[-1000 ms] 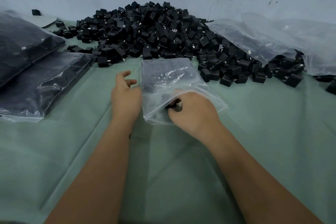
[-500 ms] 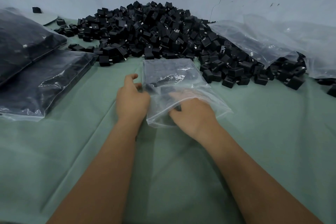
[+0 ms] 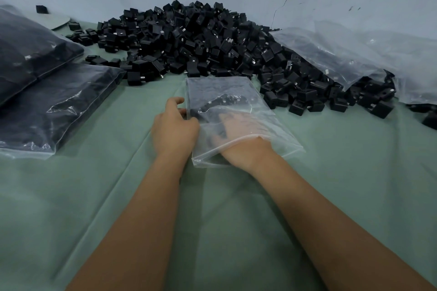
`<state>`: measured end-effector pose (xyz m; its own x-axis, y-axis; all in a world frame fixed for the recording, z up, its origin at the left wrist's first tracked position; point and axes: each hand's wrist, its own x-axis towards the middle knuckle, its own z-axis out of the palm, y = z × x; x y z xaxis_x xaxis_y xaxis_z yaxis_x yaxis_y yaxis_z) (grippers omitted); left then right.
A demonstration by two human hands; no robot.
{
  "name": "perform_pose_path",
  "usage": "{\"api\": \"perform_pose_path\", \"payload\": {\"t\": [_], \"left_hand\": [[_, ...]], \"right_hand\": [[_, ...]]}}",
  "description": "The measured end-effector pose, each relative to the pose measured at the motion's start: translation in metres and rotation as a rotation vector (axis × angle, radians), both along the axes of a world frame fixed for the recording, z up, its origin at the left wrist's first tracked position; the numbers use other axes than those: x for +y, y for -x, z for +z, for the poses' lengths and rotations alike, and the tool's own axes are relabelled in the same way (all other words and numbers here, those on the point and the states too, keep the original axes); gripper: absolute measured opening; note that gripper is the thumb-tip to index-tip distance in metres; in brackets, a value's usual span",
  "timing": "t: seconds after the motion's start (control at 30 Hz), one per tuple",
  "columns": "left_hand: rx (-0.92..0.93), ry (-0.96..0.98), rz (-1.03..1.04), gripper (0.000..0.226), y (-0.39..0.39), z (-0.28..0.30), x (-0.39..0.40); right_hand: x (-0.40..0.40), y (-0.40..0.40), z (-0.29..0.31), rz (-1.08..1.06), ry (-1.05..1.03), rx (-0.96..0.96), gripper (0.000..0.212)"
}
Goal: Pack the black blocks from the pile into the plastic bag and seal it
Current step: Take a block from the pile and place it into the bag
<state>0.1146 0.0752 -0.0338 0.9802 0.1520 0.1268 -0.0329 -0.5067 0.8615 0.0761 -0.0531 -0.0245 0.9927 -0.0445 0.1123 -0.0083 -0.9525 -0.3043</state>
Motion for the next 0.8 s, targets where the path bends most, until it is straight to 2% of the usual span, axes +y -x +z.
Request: {"api": "perform_pose_path", "payload": {"t": [0.17,0.33,0.57,0.7,0.8], "left_hand": [[-0.011,-0.009,-0.012,0.046,0.002,0.001,0.000],[-0.033,-0.027,-0.023,0.043,0.002,0.001,0.000],[-0.050,-0.031,-0.030,0.040,0.000,-0.002,-0.001],[-0.087,-0.046,-0.048,0.051,0.000,-0.003,0.000],[-0.120,-0.077,-0.141,0.056,0.002,-0.001,-0.002]], "right_hand": [[0.001,-0.010,-0.007,0.018,0.099,0.019,0.055],[0.004,-0.010,-0.014,0.041,0.109,-0.042,0.038],[0.005,-0.014,-0.015,0.057,0.135,-0.113,0.035],[0.004,-0.014,-0.016,0.069,0.132,-0.116,0.038],[0.005,-0.012,-0.016,0.093,0.174,-0.149,0.035]]}}
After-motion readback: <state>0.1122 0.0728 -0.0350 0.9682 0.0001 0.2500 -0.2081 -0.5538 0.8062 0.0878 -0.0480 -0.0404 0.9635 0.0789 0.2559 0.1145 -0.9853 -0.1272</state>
